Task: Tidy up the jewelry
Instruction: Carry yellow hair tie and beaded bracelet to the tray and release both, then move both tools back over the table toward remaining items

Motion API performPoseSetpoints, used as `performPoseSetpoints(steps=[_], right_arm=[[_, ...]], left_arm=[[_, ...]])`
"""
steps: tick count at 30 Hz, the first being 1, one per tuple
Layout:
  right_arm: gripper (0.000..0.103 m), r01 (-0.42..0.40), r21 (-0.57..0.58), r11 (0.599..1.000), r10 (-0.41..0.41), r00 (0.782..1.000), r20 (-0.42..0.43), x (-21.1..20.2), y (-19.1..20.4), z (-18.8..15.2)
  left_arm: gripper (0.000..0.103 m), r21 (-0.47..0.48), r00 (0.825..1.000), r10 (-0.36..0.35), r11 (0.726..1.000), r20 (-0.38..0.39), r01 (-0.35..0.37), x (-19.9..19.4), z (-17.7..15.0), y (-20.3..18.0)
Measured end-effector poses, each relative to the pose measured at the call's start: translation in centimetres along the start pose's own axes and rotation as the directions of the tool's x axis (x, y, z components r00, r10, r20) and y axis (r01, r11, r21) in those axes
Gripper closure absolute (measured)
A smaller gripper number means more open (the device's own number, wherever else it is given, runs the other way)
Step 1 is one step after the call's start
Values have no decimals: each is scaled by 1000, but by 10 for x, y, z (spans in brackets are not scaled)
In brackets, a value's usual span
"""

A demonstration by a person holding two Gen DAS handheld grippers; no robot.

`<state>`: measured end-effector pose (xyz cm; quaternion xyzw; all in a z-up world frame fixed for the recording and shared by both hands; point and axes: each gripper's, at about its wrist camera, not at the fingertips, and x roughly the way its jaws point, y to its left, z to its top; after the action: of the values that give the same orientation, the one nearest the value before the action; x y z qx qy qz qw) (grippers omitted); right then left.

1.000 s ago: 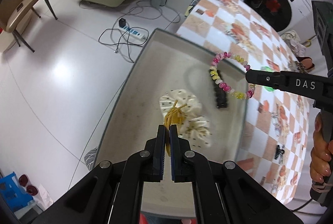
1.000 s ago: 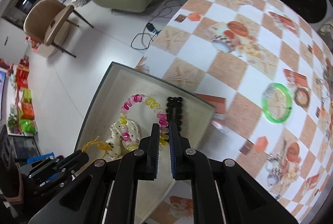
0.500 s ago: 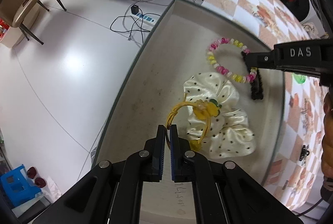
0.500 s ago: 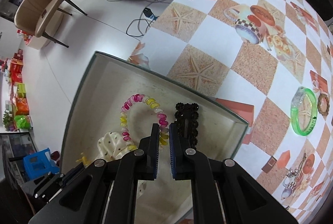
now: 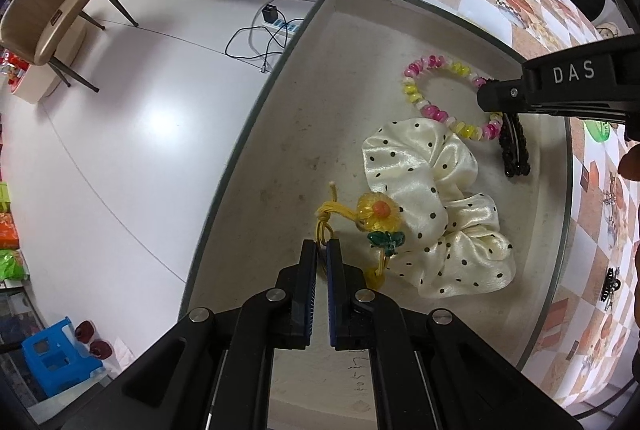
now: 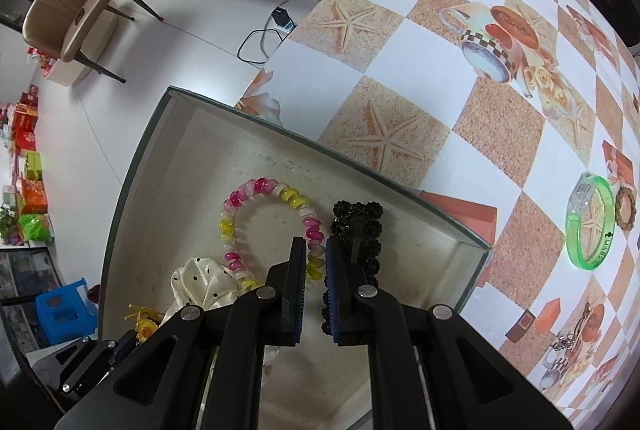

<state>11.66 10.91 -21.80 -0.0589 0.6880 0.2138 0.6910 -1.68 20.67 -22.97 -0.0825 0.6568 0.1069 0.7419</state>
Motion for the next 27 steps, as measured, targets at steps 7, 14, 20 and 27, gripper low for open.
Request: performPoseSetpoints(steps=[7, 14, 20, 27], right_arm=[[59, -23, 11, 1000, 23, 1000, 13, -10, -5, -6], [58, -51, 32, 998, 50, 998, 30, -30, -16, -16], [56, -78, 66, 995, 75, 996, 49, -50, -31, -29], [44, -104, 105, 989, 98, 994, 57, -66, -47, -46]], left_arm=[[93, 3, 1000, -10, 1000, -16, 10, -8, -5, 2], [93, 18, 1000, -12, 1000, -22, 12, -20, -8, 0], [93, 35, 1000, -14, 999, -17, 14, -31, -9, -6], [0, 45, 999, 43, 998, 13, -44, -46, -7, -15]])
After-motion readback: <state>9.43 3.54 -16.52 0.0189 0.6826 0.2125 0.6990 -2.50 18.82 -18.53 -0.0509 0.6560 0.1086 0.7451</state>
